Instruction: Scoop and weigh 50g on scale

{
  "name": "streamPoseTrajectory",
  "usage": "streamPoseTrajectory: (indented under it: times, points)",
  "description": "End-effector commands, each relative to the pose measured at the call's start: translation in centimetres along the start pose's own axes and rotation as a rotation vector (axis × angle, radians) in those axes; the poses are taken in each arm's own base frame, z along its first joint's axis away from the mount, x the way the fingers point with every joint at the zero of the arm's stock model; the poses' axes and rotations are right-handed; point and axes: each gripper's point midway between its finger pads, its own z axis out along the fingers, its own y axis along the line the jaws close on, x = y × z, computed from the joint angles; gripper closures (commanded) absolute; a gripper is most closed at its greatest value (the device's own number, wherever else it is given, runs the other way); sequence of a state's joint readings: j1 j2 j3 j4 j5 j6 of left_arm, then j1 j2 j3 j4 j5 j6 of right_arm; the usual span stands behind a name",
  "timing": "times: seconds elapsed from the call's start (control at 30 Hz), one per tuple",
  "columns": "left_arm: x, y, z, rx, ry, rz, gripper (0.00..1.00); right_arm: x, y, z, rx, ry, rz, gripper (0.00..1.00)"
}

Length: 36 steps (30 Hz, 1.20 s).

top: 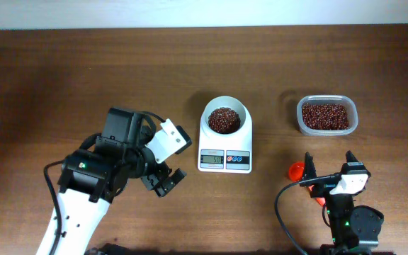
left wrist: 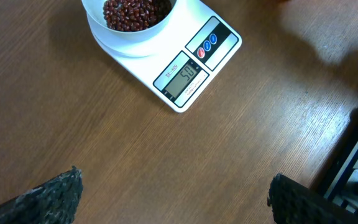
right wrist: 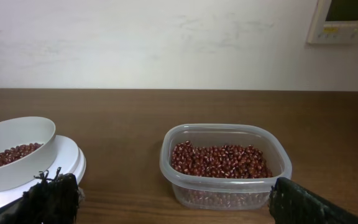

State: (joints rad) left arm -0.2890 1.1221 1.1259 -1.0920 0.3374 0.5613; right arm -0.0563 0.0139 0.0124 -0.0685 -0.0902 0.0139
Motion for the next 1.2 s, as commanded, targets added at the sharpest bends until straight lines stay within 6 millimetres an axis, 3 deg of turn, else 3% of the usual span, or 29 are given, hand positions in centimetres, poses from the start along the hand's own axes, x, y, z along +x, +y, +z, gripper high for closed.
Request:
streamPoseTrajectory:
  times: [0.0,0.83,1.0,1.17]
  points:
    - [-0.1,-0.1,0.0,0.009,-0.009,0.017,0.01,0.2,-0.2,0.0,0.012,0.0,-0.009,0.01]
    - [-0.2,-0.2,-0.3,0.003,-0.019,0.021,0.01,0.2,-0.2,0.0,0.012,0.0,-0.009,0.01]
    - [-0.4,-0.8,-2.1,-0.036,-0.079,0.046,0.01,0.2,-0.2,0.0,0.012,0.0,-0.009,0.01]
    - [0.8,-2.2,-4.7,-0.103,-0.171,0.073,0.01,0.2,-0.2,0.0,0.012,0.0,-0.009,0.01]
